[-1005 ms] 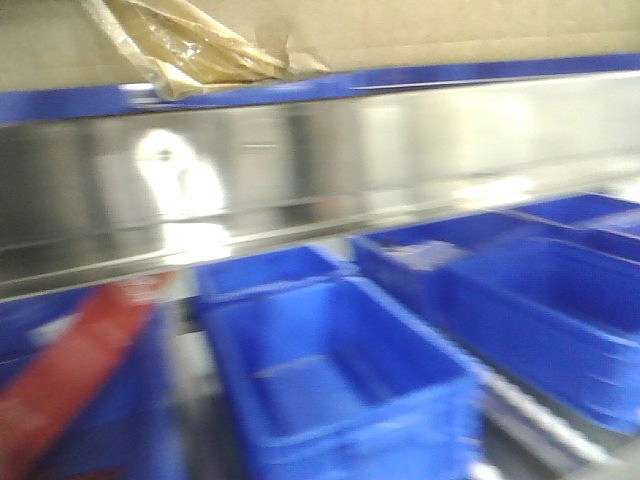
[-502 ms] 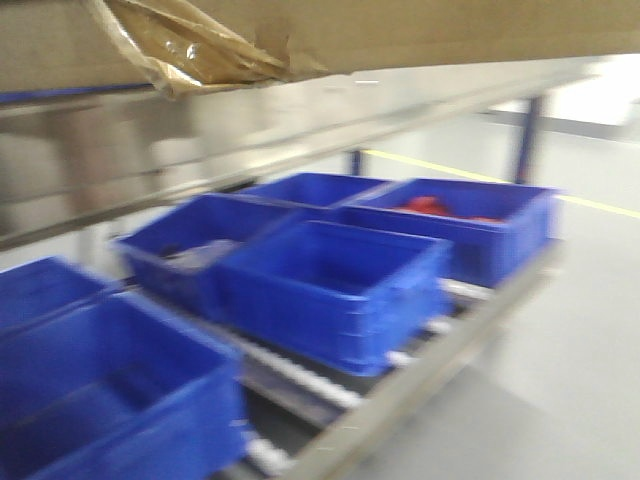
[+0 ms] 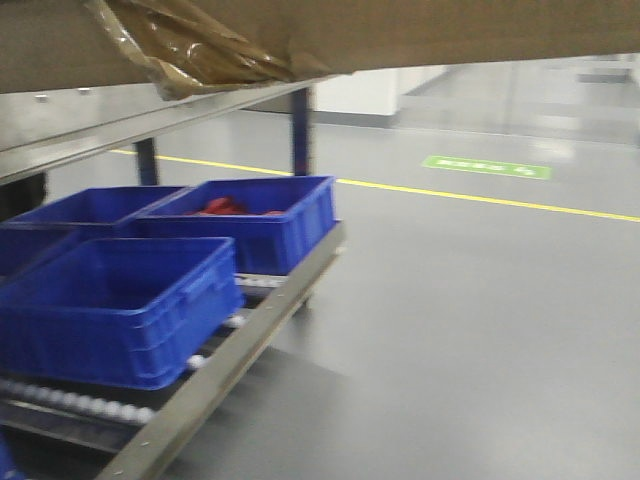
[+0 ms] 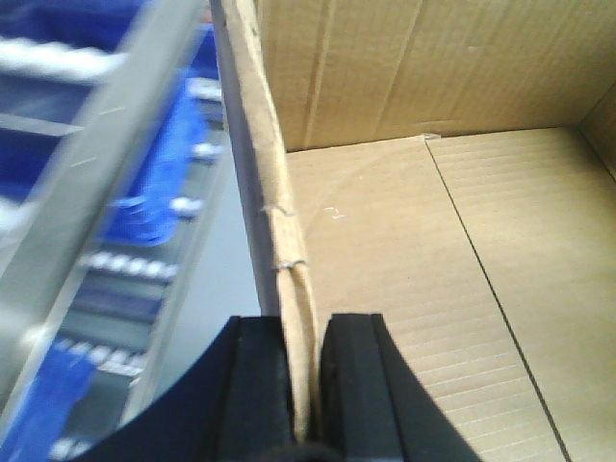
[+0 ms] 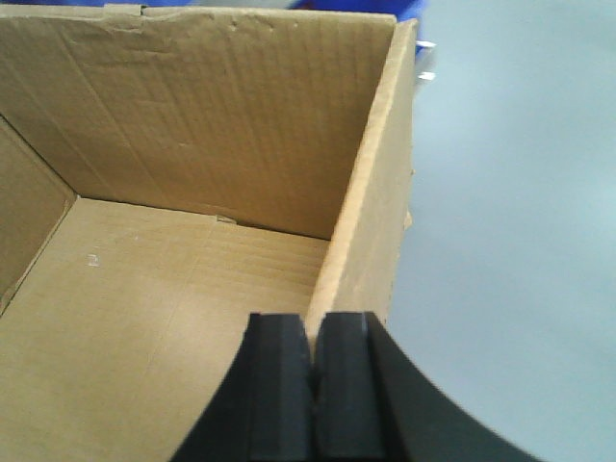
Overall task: Grab carton from right shelf to conveyor
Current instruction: 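Hold the carton with both grippers while driving away from the shelf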
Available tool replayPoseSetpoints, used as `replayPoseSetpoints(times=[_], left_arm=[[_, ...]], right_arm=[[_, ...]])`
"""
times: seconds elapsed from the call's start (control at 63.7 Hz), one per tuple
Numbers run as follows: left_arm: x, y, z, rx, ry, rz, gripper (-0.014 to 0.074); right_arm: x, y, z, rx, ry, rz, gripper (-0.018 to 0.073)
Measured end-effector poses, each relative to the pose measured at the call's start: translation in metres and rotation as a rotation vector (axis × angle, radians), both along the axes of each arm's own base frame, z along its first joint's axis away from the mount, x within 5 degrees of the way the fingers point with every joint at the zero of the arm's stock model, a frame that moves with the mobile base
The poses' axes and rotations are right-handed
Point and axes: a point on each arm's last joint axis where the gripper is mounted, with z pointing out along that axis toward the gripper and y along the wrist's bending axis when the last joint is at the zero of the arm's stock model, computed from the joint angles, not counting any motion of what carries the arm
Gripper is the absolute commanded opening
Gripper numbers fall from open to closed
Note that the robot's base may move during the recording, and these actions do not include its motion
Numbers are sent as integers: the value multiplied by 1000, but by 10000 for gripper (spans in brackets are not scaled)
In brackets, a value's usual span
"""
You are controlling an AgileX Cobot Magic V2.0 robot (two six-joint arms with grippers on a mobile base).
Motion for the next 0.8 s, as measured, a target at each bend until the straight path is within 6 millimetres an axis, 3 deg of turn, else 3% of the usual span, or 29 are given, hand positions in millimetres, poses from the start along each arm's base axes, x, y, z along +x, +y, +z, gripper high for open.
replayPoseSetpoints(times=[0.801], left_arm=[[0,0,0,0,0,0,-17]], right_arm=[[0,0,0,0,0,0,-67]])
